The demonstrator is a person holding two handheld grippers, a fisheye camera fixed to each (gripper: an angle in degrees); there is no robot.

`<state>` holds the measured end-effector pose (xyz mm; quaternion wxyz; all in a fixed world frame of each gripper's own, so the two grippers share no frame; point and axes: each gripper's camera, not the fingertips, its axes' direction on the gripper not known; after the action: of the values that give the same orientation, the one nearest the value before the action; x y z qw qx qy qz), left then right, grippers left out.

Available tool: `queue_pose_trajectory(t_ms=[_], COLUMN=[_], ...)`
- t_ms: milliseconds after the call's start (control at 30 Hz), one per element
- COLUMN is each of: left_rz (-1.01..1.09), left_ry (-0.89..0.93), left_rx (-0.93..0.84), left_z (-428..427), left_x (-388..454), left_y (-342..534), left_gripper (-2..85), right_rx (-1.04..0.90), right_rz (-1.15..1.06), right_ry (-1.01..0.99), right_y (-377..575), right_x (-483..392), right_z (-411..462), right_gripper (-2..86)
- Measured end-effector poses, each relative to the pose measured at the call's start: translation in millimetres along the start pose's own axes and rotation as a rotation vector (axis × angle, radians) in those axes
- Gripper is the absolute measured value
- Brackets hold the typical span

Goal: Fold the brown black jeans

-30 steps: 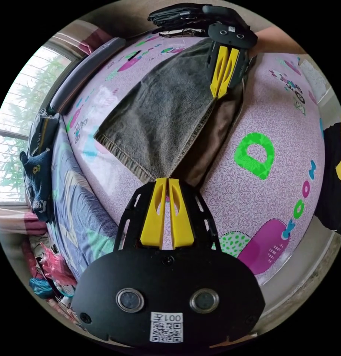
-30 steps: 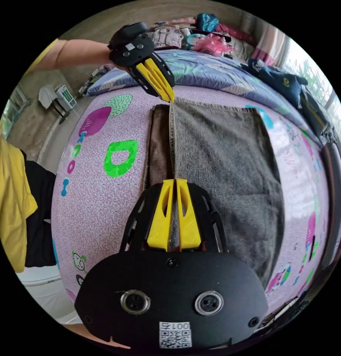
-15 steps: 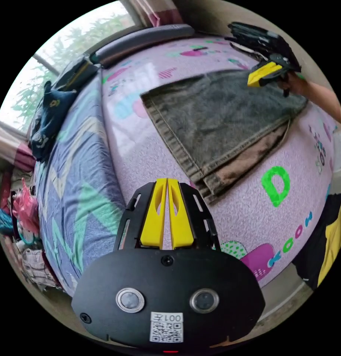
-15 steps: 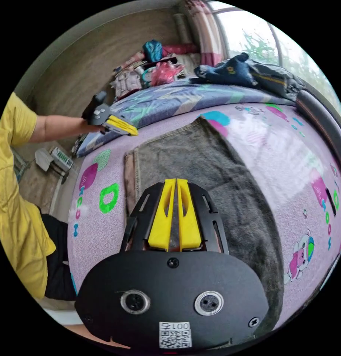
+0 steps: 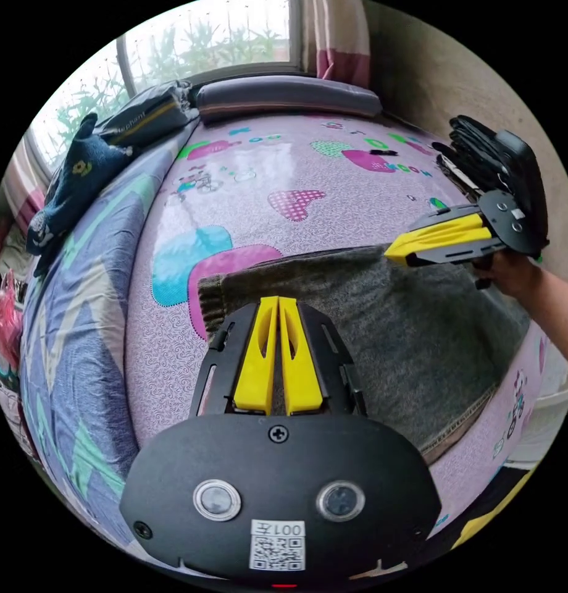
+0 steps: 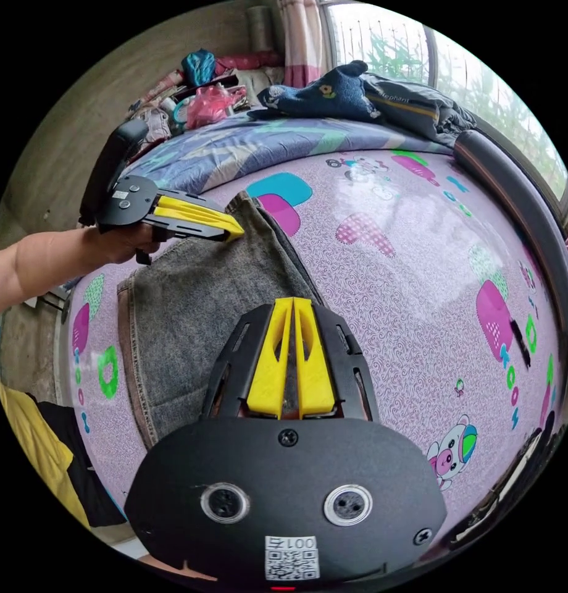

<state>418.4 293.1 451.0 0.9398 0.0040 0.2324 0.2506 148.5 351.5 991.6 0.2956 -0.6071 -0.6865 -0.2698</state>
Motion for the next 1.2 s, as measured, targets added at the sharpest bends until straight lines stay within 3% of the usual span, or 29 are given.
queue_pose_trajectory(t_ms=[300,433,567,667,800,933,1100,1200], left_rz=[-0.072,-0.177,-0.4,-0.574,-0.781,-0.949,-1.077,-1.12], left_ry=[0.062,0.179,0.468,0.562,0.649,0.765,0.803,0.809], left_rx=[-0.031,0.061,0.183,0.164,0.085,0.062,0.065,0.069], left_z=[-17.8,-68.5,-132.3,-158.4,-170.2,-159.7,-154.1,-155.1], left_x=[-52.9,-75.4,-102.9,-110.9,-106.8,-103.5,-104.2,-104.3], left_y=[-7.5,13.5,91.0,155.3,214.6,235.6,236.2,232.9], left_gripper=[-1.3,-1.3,-1.4,-1.5,-0.9,0.3,1.5,1.5], right_rx=[-0.086,0.194,0.366,0.39,0.377,0.513,0.735,0.772], right_rz=[0.106,0.132,0.215,0.45,0.88,1.265,1.502,1.578], right_ry=[-0.028,-0.083,-0.272,-0.333,-0.232,-0.232,-0.276,-0.255], right_y=[-20.7,23.3,114.5,216.1,373.3,498.6,578.6,598.1], right_x=[42.4,47.0,52.7,65.9,75.6,77.8,87.9,93.2], right_z=[-12.1,-98.2,-170.0,-213.0,-272.3,-318.6,-337.8,-341.1], right_gripper=[0.2,0.2,0.5,0.7,1.5,3.1,6.5,8.4])
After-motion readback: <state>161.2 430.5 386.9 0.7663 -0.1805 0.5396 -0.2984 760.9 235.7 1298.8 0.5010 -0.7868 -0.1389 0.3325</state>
